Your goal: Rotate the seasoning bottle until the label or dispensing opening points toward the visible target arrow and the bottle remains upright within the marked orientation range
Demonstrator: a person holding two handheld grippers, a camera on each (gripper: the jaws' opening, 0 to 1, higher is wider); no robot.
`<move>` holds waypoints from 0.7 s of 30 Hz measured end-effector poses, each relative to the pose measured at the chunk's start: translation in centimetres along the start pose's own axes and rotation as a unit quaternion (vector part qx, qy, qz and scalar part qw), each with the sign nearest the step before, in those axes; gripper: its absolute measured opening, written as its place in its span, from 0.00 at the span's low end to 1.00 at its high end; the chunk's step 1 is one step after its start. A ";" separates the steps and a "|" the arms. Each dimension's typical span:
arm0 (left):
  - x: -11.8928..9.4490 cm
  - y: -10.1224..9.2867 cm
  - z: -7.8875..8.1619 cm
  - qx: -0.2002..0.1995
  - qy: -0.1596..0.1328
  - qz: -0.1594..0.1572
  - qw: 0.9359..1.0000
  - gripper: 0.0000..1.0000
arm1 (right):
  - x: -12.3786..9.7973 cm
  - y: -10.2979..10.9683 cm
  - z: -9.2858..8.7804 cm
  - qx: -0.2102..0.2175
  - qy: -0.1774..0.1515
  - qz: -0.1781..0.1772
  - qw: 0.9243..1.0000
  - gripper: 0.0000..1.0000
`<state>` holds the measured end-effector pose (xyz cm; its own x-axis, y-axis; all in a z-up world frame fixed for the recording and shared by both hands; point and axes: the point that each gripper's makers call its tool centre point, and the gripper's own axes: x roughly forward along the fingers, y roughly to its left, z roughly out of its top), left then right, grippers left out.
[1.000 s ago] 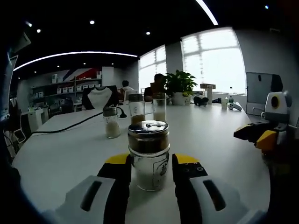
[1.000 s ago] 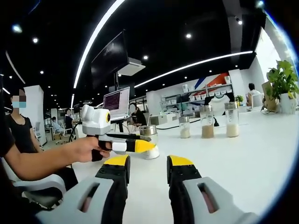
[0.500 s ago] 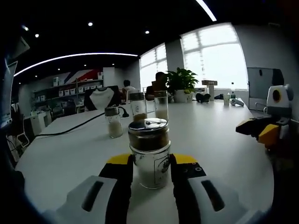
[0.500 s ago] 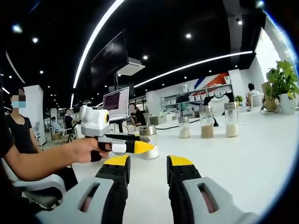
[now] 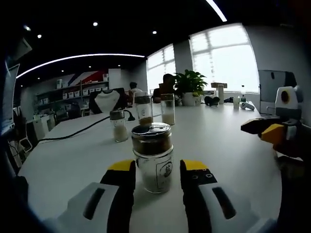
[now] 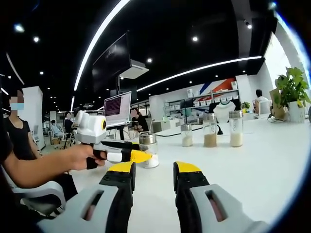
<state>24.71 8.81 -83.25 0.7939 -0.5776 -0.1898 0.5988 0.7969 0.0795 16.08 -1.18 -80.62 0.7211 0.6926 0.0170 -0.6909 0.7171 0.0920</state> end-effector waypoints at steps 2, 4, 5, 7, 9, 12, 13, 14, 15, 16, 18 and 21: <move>0.0 -0.3 0.0 0.001 0.002 0.002 1.000 0.42 | 0.0 -0.1 0.0 0.000 0.000 -0.002 1.000 0.29; 0.2 -0.5 -0.1 0.009 0.003 0.001 1.000 0.44 | 0.1 -0.2 -0.3 0.001 0.004 -0.002 1.000 0.29; 0.3 -0.3 -0.1 0.011 0.003 0.005 1.000 0.43 | 0.1 -0.1 -0.4 0.001 0.005 -0.002 1.000 0.29; 0.5 0.1 -0.2 0.006 0.004 0.007 1.000 0.41 | 0.2 0.0 -0.5 0.003 0.007 -0.001 1.000 0.29; 0.6 0.1 -0.2 0.001 0.004 0.006 1.000 0.41 | 0.2 0.1 -0.5 -0.001 0.008 0.000 1.000 0.29; 0.6 0.2 -0.2 0.001 0.006 0.010 1.000 0.40 | 0.1 0.0 -0.3 -0.001 0.005 -0.001 1.000 0.29; 0.6 0.3 -0.2 0.001 0.006 0.010 1.000 0.40 | 0.1 -0.1 -0.2 -0.001 0.005 -0.002 1.000 0.29; 0.6 0.3 -0.2 0.001 0.005 0.011 1.000 0.40 | 0.1 -0.2 -0.2 -0.001 0.004 -0.003 1.000 0.29; 0.6 0.3 -0.2 0.001 0.005 0.011 1.000 0.40 | 0.1 -0.3 -0.1 -0.002 0.004 -0.004 1.000 0.29; 0.5 0.3 -0.2 0.001 0.005 0.012 1.000 0.40 | 0.0 -0.4 -0.1 -0.001 0.004 -0.005 1.000 0.29; 0.2 0.4 -0.1 -0.001 0.004 0.014 1.000 0.40 | 0.0 -0.6 -0.1 -0.004 0.005 -0.006 1.000 0.29; -0.8 0.4 0.6 -0.015 -0.016 0.022 1.000 0.43 | 0.1 -1.1 0.1 -0.013 0.009 -0.007 1.000 0.29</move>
<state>24.40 9.50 -82.51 0.8227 -0.5467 -0.1557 0.5601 0.8264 0.0582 16.93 -1.97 -80.60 0.7298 0.6836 -0.0020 -0.6821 0.7283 0.0652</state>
